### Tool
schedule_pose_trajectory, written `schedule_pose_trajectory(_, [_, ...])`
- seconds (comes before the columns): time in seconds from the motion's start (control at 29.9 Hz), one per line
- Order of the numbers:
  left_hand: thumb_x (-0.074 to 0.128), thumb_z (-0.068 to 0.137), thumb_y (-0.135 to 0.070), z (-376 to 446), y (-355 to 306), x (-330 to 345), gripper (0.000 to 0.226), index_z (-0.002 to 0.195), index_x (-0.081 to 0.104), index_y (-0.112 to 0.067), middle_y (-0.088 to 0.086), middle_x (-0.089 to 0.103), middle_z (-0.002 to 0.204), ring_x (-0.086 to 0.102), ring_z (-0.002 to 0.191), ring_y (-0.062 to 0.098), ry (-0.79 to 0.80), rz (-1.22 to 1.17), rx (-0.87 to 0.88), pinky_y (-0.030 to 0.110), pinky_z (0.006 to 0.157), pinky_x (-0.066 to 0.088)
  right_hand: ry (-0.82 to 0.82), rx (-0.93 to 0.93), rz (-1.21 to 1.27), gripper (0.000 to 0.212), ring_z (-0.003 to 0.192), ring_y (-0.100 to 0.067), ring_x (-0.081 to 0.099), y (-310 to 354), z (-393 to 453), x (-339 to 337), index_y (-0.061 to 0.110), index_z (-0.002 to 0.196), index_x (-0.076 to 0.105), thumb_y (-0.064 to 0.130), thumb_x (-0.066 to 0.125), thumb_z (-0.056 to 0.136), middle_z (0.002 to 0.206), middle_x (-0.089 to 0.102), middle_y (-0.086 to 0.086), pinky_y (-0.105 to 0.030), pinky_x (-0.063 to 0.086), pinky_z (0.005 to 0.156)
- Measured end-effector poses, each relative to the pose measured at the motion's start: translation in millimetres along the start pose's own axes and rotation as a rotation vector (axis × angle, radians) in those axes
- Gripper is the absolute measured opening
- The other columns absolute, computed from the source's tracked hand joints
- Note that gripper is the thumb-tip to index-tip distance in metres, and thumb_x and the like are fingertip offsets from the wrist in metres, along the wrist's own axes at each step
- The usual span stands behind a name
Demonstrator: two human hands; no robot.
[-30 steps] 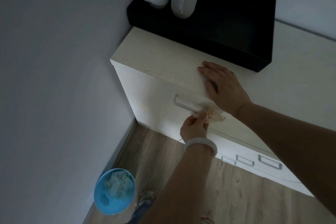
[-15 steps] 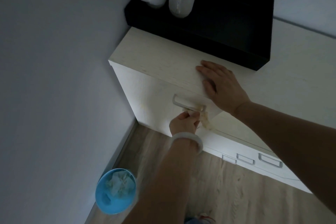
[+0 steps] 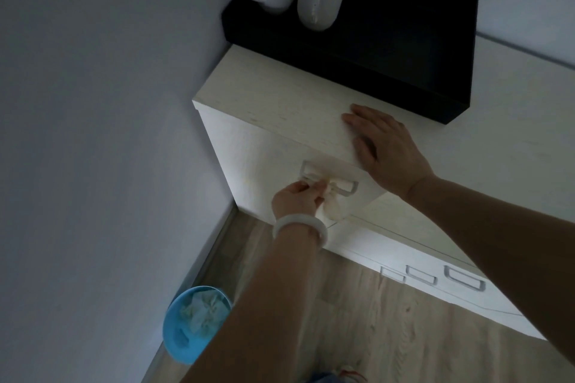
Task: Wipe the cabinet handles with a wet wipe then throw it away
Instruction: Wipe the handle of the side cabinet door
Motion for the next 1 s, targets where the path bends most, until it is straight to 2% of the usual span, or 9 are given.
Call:
schedule_pose_trajectory(0.13, [0.073, 0.075, 0.005, 3.3, -9.8, -7.1, 0.036, 0.105, 0.063, -0.013, 0.001, 0.069, 0.084, 0.067, 0.071, 0.012, -0.121, -0.064, 0.185, 0.019, 0.062, 0.054, 0.011, 0.004, -0.002, 0.048, 0.141, -0.017, 0.027, -0.4, -0.1, 0.3, 0.027, 0.146, 0.036, 0.035, 0.032, 0.099, 0.153, 0.033, 0.004, -0.039, 0.022, 0.116])
schedule_pose_trajectory(0.23, [0.071, 0.081, -0.004, -1.3, -3.6, -6.4, 0.023, 0.097, 0.067, -0.021, -0.005, 0.070, 0.089, 0.068, 0.083, 0.011, -0.236, 0.107, 0.397, 0.023, 0.072, 0.055, 0.004, -0.001, 0.002, 0.049, 0.140, -0.017, 0.029, -1.3, 0.0, 0.8, 0.026, 0.146, 0.037, 0.036, 0.031, 0.098, 0.153, 0.034, 0.004, -0.040, 0.023, 0.116])
schedule_pose_trajectory(0.3, [0.069, 0.085, -0.018, -0.7, -0.4, -8.1, 0.011, 0.095, 0.071, -0.023, -0.009, 0.071, 0.089, 0.067, 0.086, 0.007, -0.242, 0.203, 0.492, 0.019, 0.073, 0.053, 0.001, -0.007, 0.003, 0.049, 0.140, -0.018, 0.030, -2.2, 0.5, 1.8, 0.026, 0.145, 0.037, 0.036, 0.031, 0.098, 0.153, 0.034, 0.003, -0.040, 0.024, 0.116])
schedule_pose_trajectory(0.37, [0.066, 0.087, -0.032, 1.0, 2.3, -9.5, 0.016, 0.097, 0.072, -0.022, -0.007, 0.072, 0.092, 0.067, 0.088, 0.007, -0.216, 0.254, 0.518, 0.021, 0.077, 0.053, -0.002, -0.010, 0.008, 0.050, 0.140, -0.018, 0.030, -2.9, 0.6, 2.3, 0.026, 0.145, 0.038, 0.037, 0.030, 0.097, 0.153, 0.035, 0.003, -0.040, 0.024, 0.115])
schedule_pose_trajectory(0.43, [0.062, 0.089, -0.036, 2.0, 4.4, -12.3, 0.020, 0.097, 0.072, -0.021, -0.004, 0.073, 0.093, 0.068, 0.087, 0.008, -0.202, 0.231, 0.486, 0.025, 0.078, 0.054, -0.007, -0.015, 0.007, 0.050, 0.140, -0.018, 0.030, -3.1, 0.5, 2.5, 0.025, 0.145, 0.039, 0.037, 0.031, 0.097, 0.152, 0.036, 0.002, -0.041, 0.025, 0.115])
schedule_pose_trajectory(0.6, [0.069, 0.084, -0.014, -3.1, 1.8, -12.2, 0.005, 0.086, 0.070, -0.017, -0.004, 0.072, 0.082, 0.067, 0.077, 0.007, -0.182, 0.088, 0.318, 0.020, 0.072, 0.053, -0.004, -0.021, -0.006, 0.047, 0.141, -0.018, 0.029, -3.0, 0.5, 2.4, 0.025, 0.145, 0.037, 0.033, 0.034, 0.099, 0.153, 0.034, 0.002, -0.037, 0.021, 0.115])
schedule_pose_trajectory(0.7, [0.070, 0.081, -0.002, -6.4, 14.0, 7.4, 0.009, 0.082, 0.064, -0.008, 0.003, 0.068, 0.073, 0.062, 0.069, 0.015, -0.123, -0.083, 0.119, 0.024, 0.066, 0.053, 0.010, -0.008, 0.001, 0.049, 0.141, -0.017, 0.027, -2.9, 0.7, 2.2, 0.027, 0.146, 0.036, 0.036, 0.031, 0.098, 0.154, 0.033, 0.004, -0.038, 0.021, 0.116])
schedule_pose_trajectory(0.84, [0.069, 0.080, 0.003, -18.4, 38.0, 36.1, 0.014, 0.085, 0.057, -0.003, 0.012, 0.065, 0.081, 0.063, 0.074, 0.022, -0.057, -0.313, -0.130, 0.028, 0.068, 0.057, 0.019, -0.004, -0.003, 0.049, 0.141, -0.017, 0.027, -2.5, 0.4, 2.0, 0.027, 0.146, 0.035, 0.037, 0.029, 0.098, 0.154, 0.032, 0.003, -0.041, 0.023, 0.116])
schedule_pose_trajectory(1.0, [0.074, 0.076, 0.001, -4.3, 27.4, 22.8, 0.014, 0.081, 0.061, -0.003, 0.011, 0.067, 0.078, 0.066, 0.069, 0.019, -0.087, -0.227, -0.024, 0.022, 0.060, 0.054, 0.019, 0.003, 0.002, 0.049, 0.142, -0.017, 0.026, -2.4, 0.2, 2.4, 0.027, 0.146, 0.035, 0.037, 0.030, 0.099, 0.154, 0.032, 0.004, -0.041, 0.022, 0.117])
Point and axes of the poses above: each hand's wrist, its own z-axis towards the middle knuckle, its own x-axis out of the palm, y = z × x, the point moved 2 cm from there along z, towards the middle knuckle
